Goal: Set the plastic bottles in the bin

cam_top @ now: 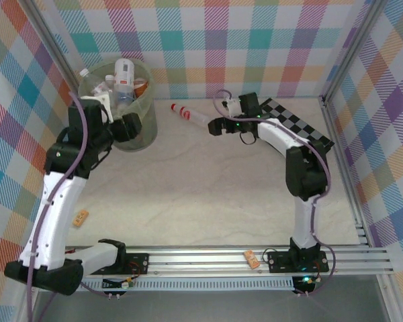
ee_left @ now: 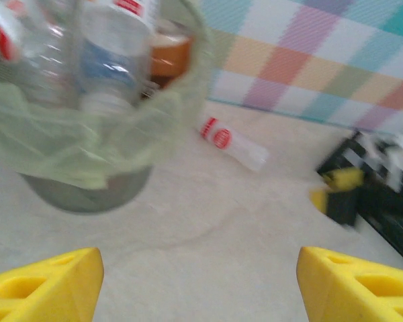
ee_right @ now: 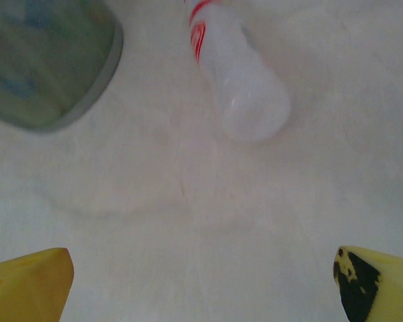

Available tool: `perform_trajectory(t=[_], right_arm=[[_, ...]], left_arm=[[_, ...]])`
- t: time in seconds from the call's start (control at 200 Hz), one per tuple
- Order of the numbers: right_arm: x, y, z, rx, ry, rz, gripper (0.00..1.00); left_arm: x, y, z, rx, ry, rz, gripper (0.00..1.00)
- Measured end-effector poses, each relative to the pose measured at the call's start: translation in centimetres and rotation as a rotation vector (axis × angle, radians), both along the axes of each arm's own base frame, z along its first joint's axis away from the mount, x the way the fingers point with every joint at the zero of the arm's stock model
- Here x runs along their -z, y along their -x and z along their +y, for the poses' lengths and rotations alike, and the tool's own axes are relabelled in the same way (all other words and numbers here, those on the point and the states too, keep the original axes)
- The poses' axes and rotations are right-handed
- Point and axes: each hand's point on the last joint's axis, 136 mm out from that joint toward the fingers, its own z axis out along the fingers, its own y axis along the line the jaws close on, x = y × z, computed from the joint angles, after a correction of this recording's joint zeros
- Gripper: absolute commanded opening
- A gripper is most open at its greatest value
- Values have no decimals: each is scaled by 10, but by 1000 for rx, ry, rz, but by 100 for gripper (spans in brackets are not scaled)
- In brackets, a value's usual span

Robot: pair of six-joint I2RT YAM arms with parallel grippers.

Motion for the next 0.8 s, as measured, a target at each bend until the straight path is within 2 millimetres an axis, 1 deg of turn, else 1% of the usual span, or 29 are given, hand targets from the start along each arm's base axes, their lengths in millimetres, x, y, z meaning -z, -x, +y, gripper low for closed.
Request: perform_trajectory(t=[0.09, 0.175, 0.275, 0.36, 0.435, 0.52, 0.615, 0.8], right_arm=[[8, -31, 12, 36, -45, 16, 99], [18, -51, 20, 68, -80, 38, 99], [32, -70, 27, 98, -110, 66, 99], [45, -81, 32, 115, -127, 91, 99], [56, -83, 36, 118, -138, 117, 99], [69, -80, 41, 111, -143, 150, 99], [78, -75, 48, 98, -146, 175, 99], [70, -85, 68, 64, -178, 152, 99]], left_arm=[[12, 13, -23, 57, 28, 14, 76], [27, 19, -34, 80, 40, 40, 76], [41, 24, -37, 73, 51, 68, 77], [45, 26, -34, 56, 60, 74, 79], [42, 27, -33, 49, 67, 65, 81], [35, 25, -34, 46, 87, 39, 84], [28, 23, -36, 49, 111, 13, 85], [17, 21, -38, 55, 126, -15, 85]])
